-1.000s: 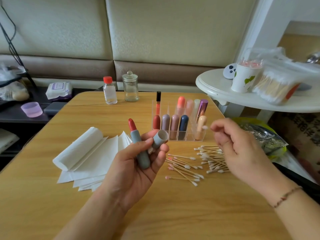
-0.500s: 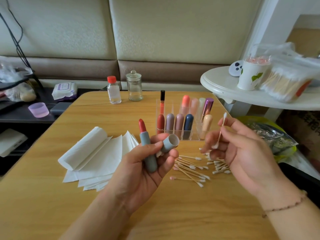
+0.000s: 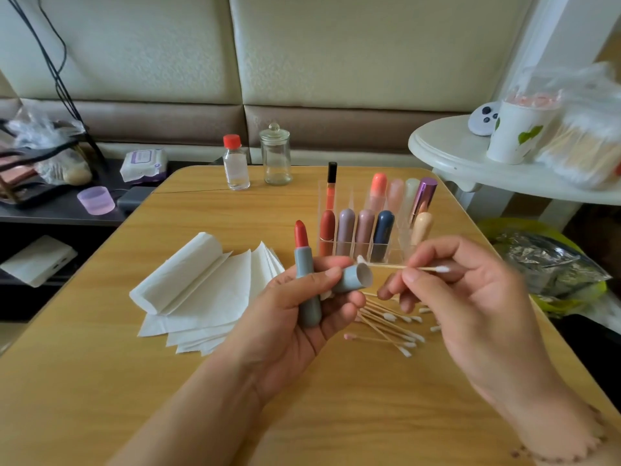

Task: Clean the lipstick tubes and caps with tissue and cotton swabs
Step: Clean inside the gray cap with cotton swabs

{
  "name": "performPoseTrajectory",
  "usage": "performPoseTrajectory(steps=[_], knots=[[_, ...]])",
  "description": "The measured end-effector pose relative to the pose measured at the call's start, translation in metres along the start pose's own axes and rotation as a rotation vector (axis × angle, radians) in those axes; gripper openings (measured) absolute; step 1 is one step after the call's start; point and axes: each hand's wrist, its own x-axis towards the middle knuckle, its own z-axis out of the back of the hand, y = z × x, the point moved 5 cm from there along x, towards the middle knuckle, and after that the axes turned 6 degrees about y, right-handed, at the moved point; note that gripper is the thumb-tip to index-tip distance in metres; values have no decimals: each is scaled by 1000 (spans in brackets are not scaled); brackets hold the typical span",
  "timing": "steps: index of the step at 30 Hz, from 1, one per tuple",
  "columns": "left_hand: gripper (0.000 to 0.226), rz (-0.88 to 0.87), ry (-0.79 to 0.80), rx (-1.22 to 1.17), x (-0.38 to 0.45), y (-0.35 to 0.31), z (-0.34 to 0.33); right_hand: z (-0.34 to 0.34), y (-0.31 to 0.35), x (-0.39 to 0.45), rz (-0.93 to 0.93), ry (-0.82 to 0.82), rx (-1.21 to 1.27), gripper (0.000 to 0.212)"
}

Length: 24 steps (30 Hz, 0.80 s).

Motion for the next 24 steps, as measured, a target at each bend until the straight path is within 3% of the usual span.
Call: performPoseTrajectory(steps=[11,19,24], knots=[[15,11,-47,-30,1,-1,4,-1,8,-7,109,45,-90,7],[14,13,-27,27,1,1,4,-3,23,-16,418,-92,-818,7],[14,-6,-38,58,1,0,4,-9,31,-24,562,-101,-1028,12]])
